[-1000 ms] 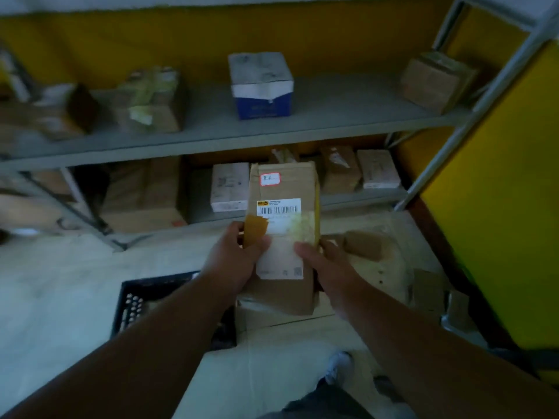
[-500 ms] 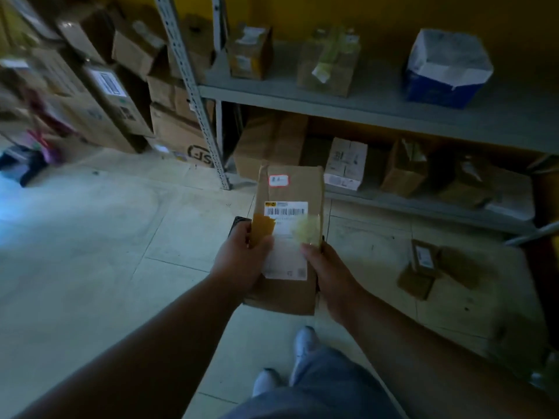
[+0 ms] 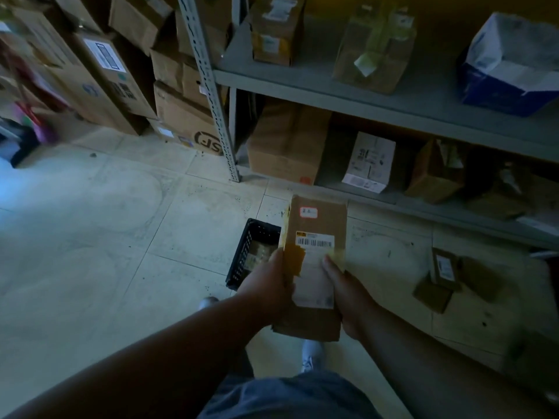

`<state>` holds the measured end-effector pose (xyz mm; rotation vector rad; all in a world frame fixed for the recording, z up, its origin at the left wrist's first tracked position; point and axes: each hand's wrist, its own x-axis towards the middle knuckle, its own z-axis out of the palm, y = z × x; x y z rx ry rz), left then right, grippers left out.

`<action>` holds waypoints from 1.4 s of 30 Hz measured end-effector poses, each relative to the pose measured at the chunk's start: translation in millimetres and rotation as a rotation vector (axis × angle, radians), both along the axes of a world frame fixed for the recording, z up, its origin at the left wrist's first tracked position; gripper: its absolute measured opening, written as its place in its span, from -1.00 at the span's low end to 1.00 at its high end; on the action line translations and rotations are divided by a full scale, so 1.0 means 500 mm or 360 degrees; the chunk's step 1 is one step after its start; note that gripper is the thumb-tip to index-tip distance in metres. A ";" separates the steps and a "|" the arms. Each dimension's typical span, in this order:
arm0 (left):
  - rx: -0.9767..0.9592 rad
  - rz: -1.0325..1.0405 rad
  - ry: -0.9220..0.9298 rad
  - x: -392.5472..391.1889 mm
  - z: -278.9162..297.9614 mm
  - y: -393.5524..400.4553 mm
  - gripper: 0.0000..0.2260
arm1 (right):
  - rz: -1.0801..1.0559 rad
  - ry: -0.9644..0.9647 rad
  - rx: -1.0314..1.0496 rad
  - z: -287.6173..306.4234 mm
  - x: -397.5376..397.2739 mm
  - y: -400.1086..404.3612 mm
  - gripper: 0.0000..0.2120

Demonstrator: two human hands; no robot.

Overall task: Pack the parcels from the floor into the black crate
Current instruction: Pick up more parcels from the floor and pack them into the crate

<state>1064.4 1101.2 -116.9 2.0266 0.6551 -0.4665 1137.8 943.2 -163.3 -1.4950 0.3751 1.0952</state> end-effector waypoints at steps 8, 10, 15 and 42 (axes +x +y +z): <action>0.0357 -0.0509 -0.0071 0.097 -0.169 0.233 -0.51 | -0.0350 -0.0075 -0.0179 -0.149 0.033 0.195 -0.65; 0.0366 -0.0500 -0.0066 0.128 -0.225 0.280 -0.59 | -0.0376 -0.0130 -0.0284 -0.207 0.040 0.239 -0.72; 0.0084 -0.0227 0.0141 0.175 -0.409 0.322 -0.85 | -0.0286 -0.0234 -0.0553 -0.377 0.059 0.306 -0.72; 0.0349 -0.0557 0.0632 0.161 -1.031 0.363 -0.20 | 0.0549 0.0107 -0.1078 -0.999 0.130 0.442 -0.71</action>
